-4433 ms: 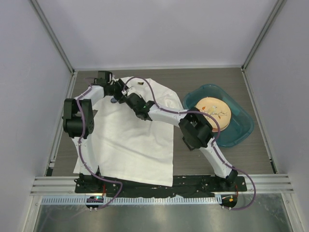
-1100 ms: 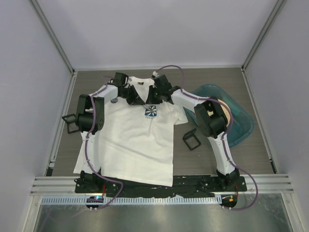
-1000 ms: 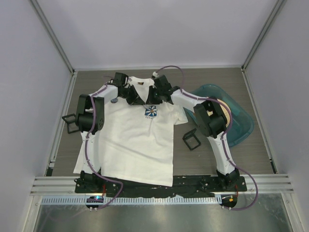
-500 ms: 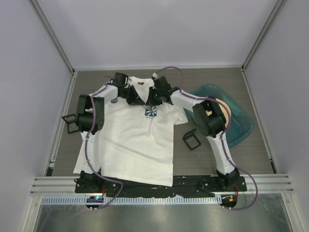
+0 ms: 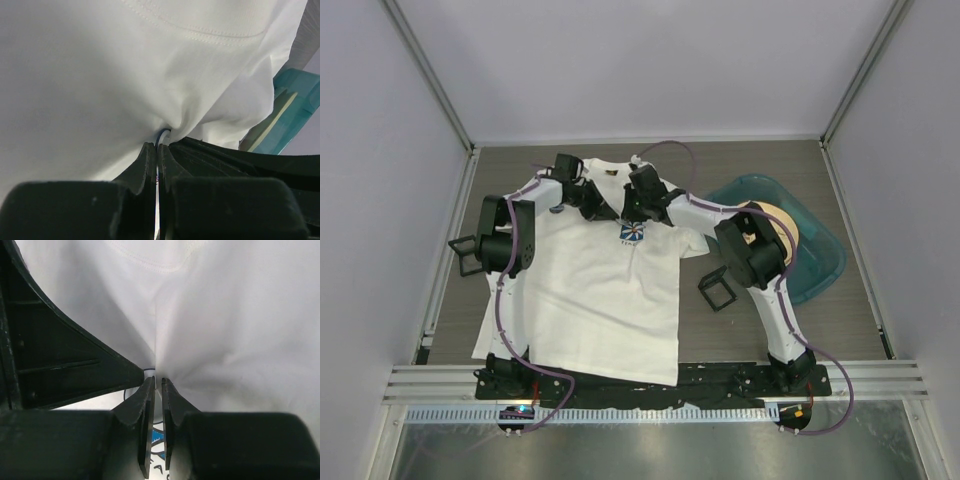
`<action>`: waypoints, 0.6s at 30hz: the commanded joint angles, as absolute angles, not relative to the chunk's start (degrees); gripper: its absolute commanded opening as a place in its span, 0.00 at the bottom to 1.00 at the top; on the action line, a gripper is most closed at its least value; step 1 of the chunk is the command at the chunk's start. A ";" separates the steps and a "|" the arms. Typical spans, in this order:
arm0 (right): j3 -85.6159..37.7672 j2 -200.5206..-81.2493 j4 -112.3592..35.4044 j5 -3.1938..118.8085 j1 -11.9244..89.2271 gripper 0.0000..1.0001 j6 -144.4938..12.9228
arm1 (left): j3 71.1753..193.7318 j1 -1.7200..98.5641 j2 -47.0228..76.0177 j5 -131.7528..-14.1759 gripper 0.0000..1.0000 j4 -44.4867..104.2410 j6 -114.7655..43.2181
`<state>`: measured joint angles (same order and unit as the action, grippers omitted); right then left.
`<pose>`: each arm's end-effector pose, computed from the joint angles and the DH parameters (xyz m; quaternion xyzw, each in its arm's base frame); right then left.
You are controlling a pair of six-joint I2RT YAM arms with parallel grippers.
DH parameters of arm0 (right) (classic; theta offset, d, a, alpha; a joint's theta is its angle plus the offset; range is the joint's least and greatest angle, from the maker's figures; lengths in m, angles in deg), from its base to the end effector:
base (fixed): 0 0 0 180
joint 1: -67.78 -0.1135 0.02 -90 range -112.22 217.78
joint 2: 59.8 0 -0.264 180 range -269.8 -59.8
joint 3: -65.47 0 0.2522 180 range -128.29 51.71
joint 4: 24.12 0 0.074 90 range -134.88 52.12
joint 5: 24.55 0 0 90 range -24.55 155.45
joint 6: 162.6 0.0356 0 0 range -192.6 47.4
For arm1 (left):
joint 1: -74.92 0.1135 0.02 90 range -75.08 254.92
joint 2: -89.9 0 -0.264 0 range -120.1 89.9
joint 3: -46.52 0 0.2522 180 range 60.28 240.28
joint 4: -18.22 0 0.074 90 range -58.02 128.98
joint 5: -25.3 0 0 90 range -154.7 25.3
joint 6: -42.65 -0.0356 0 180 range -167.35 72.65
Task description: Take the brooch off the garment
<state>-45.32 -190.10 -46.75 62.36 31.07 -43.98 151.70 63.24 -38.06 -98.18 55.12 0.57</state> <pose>0.4075 0.3062 0.1571 -0.0754 0.9107 0.2396 0.3280 0.4536 -0.1138 0.1345 -0.2159 0.9019 -0.3657 0.0792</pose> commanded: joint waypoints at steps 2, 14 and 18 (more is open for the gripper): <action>-39.09 -186.72 -43.26 70.10 27.61 0.17 -44.39 | 150.55 63.14 -35.43 -98.28 0.00 52.29 2.66; -26.25 -182.85 -30.07 72.13 25.15 0.17 -48.78 | 149.49 63.14 -35.34 -99.24 0.00 50.26 3.97; -24.94 -183.38 -30.32 74.32 25.24 0.17 -48.43 | 148.97 63.14 -35.08 -99.51 0.00 49.47 4.06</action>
<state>-28.08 -183.88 -25.85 73.98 26.89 -46.99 149.82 63.44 -37.86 -99.31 53.19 3.21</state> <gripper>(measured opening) 0.170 0.029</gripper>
